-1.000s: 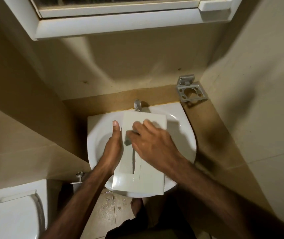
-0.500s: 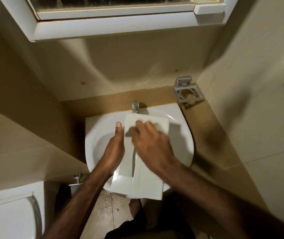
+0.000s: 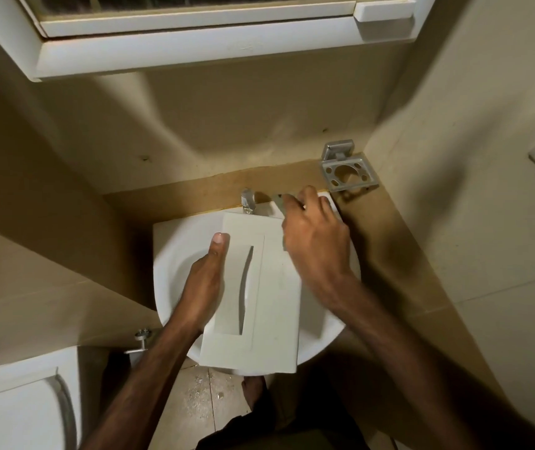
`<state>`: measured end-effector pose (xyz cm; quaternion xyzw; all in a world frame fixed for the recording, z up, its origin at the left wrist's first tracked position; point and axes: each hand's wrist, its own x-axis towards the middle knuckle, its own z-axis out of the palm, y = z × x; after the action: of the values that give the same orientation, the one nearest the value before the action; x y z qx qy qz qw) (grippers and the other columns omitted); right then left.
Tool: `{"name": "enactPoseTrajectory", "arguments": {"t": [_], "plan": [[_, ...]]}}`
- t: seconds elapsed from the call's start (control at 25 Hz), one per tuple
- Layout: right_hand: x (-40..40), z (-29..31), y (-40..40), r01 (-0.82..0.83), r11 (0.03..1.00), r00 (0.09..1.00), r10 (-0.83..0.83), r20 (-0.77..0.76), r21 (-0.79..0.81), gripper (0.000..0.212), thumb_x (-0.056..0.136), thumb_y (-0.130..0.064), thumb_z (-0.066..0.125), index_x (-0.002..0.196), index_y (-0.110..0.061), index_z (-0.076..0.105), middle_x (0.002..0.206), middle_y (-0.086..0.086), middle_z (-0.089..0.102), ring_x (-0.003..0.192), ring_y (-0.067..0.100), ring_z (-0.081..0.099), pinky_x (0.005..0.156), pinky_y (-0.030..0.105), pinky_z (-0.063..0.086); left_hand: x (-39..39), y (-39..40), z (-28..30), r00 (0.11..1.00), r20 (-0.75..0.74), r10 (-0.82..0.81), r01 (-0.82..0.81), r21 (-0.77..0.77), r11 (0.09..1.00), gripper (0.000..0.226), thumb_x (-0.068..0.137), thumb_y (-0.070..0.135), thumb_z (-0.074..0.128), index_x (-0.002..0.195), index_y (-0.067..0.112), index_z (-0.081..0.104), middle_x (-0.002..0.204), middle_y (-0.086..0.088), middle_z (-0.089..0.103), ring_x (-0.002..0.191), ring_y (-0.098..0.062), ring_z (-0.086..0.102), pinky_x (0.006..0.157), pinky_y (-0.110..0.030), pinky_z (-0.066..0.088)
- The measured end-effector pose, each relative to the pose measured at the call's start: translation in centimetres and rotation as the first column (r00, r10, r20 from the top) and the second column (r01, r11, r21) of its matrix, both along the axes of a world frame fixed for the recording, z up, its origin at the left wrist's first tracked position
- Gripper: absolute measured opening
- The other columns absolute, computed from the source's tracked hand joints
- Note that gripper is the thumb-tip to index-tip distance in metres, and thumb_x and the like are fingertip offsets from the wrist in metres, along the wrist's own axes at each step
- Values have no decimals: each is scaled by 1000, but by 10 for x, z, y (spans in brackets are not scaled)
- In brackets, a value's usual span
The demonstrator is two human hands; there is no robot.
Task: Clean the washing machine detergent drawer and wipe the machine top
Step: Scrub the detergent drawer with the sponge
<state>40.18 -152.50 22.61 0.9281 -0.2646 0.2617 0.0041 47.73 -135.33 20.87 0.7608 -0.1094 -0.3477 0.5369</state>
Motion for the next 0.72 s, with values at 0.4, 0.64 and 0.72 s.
{"name": "enactPoseTrajectory", "arguments": {"t": [0.4, 0.64, 0.72], "plan": [[-53, -16, -14, 9, 975, 997, -27, 78, 224, 29, 100, -13, 57, 126, -15, 71, 106, 4, 61, 80, 19, 60, 57, 21, 39, 10, -3, -4, 986, -121, 112, -116, -24, 993, 37, 108, 54, 32, 92, 39, 63, 66, 36, 68, 74, 13, 68, 64, -7, 48], [-92, -18, -7, 34, 634, 858, -415, 303, 773, 28, 105, -15, 57, 132, -18, 66, 120, -1, 67, 103, 12, 65, 71, 5, 51, 17, -1, -17, 794, -566, 224, -337, -102, 936, 56, 97, 65, 49, 126, 23, 73, 98, 0, 81, 79, -20, 79, 65, -33, 63], [-96, -8, -2, -10, 615, 841, -421, 339, 789, 27, 105, -20, 58, 130, -26, 66, 121, -2, 69, 103, 7, 67, 72, 12, 57, 13, -2, -23, 756, -633, 168, -326, -141, 935, 58, 97, 65, 49, 127, 20, 70, 89, -3, 80, 71, -21, 78, 62, -33, 64]]}}
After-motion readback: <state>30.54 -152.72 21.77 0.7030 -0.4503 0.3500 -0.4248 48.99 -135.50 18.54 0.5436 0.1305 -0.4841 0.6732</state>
